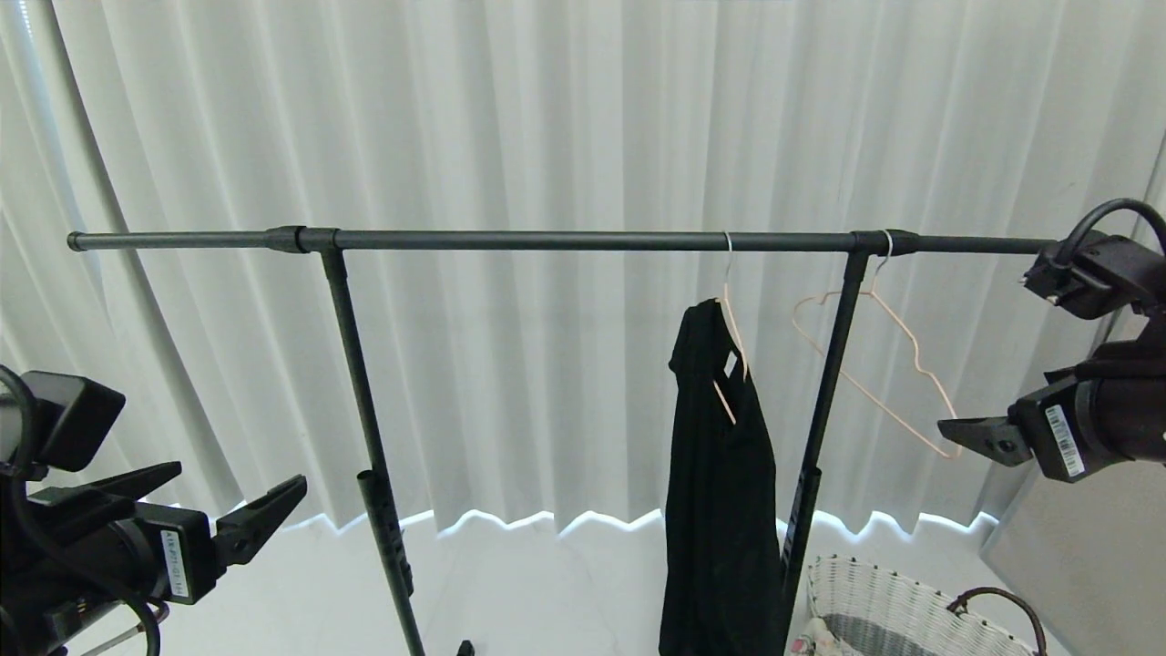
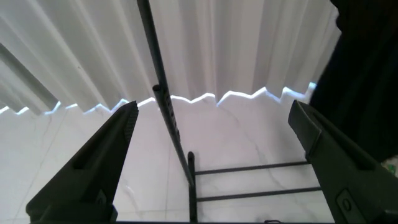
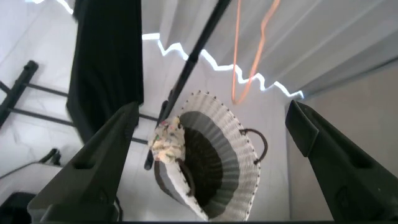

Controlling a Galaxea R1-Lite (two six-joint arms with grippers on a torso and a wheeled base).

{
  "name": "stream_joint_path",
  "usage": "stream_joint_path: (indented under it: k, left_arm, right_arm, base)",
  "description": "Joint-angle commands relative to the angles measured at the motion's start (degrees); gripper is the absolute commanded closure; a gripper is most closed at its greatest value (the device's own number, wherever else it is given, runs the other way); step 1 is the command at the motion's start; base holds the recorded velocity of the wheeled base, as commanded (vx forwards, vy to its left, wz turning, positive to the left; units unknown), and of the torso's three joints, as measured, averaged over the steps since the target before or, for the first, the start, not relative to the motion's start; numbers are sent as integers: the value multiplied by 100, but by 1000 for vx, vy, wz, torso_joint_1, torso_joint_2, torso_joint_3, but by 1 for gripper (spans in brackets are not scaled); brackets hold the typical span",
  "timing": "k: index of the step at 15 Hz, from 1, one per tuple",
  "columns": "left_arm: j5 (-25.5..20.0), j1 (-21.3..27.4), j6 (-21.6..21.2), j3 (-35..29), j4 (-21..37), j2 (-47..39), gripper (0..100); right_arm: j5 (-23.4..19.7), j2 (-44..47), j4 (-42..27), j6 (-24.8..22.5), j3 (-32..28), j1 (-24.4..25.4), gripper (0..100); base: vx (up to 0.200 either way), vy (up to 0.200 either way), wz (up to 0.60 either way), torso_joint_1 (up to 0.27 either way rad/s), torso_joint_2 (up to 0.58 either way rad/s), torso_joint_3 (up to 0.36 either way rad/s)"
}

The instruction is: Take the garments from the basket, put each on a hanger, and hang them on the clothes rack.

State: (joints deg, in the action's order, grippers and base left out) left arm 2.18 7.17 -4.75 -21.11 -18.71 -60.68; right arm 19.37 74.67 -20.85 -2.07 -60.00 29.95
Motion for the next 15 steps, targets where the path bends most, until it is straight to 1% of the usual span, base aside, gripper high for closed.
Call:
stream_joint_path:
  k: [1, 3, 7, 9, 15]
  left_arm:
    - [2, 4, 10, -7, -1, -5, 0]
    - [2, 4, 10, 2, -1, 4, 0]
    - [-7, 4, 10, 11, -1, 13, 0]
    - [-7, 4, 1, 2, -1, 4, 0]
    - [2, -5, 18, 125, -1, -5, 0]
  right_arm:
    - [-3, -14, 37, -4, 68, 2, 0]
    - [-3, -14, 46, -4, 68, 11, 0]
    - [-3, -58, 46, -12, 59, 11, 0]
    - [-3, -75, 46, -12, 59, 11, 0]
    - [-12, -84, 46, -4, 76, 11, 0]
  base:
    - [-200, 0, 0, -2, 2, 2]
    - [-200, 0, 0, 5, 5, 2]
    - [0, 0, 0, -8, 12, 13]
    - [0, 0, 0, -122, 334, 166]
    - [0, 0, 0, -210, 485, 272]
